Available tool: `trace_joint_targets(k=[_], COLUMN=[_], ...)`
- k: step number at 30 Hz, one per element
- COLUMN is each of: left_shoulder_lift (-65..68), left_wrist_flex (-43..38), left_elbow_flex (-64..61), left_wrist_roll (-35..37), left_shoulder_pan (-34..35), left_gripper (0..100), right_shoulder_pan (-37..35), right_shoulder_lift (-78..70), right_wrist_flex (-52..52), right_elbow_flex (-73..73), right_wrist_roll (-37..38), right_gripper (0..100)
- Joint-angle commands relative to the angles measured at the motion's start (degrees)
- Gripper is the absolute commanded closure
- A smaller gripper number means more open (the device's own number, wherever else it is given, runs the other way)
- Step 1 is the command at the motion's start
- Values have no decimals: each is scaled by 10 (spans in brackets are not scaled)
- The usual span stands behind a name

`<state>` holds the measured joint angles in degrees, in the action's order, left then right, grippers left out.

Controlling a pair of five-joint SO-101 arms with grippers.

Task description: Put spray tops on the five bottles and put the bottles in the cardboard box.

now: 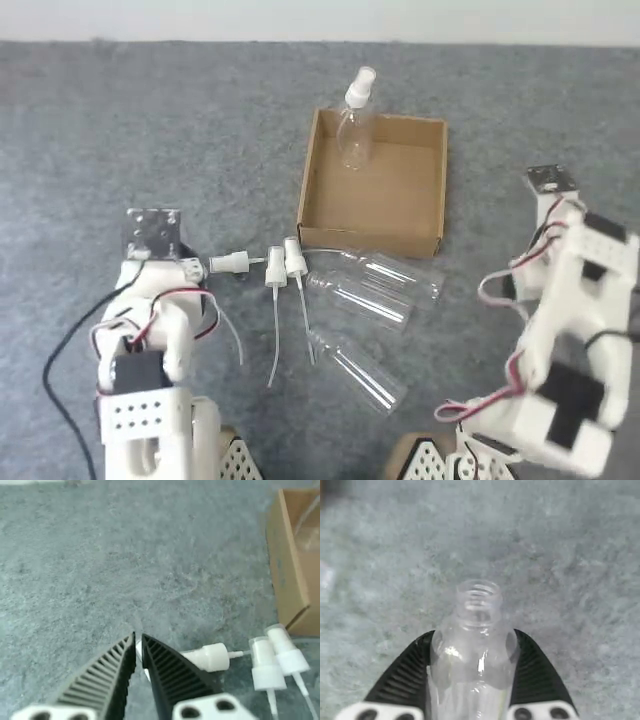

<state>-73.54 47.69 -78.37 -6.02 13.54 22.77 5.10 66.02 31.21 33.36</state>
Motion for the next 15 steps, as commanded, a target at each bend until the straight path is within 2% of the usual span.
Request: trace_joint_targets(k=[1,6,8,11,15], left_shoulder_lift=[147,382,455,526,559], left_wrist_flex=[35,188,226,232,231], left_elbow_flex=[115,338,406,449,450], left_wrist_roll=[-60,-87,-88,-87,-87], left_shoulder_pan=[-10,-13,-14,-14,-42], left_gripper=[987,982,951,901,889], right_shoulder_pan=[-17,-18,-19,-20,-21], right_shoulder_lift=[129,153,153,153,153], right_wrist_flex=[-32,-32,-37,-48,-81], right_elbow_flex=[105,146,159,177,208], right_wrist_roll=[-4,-4,-7,-9,-11], right_gripper=[994,993,993,993,993])
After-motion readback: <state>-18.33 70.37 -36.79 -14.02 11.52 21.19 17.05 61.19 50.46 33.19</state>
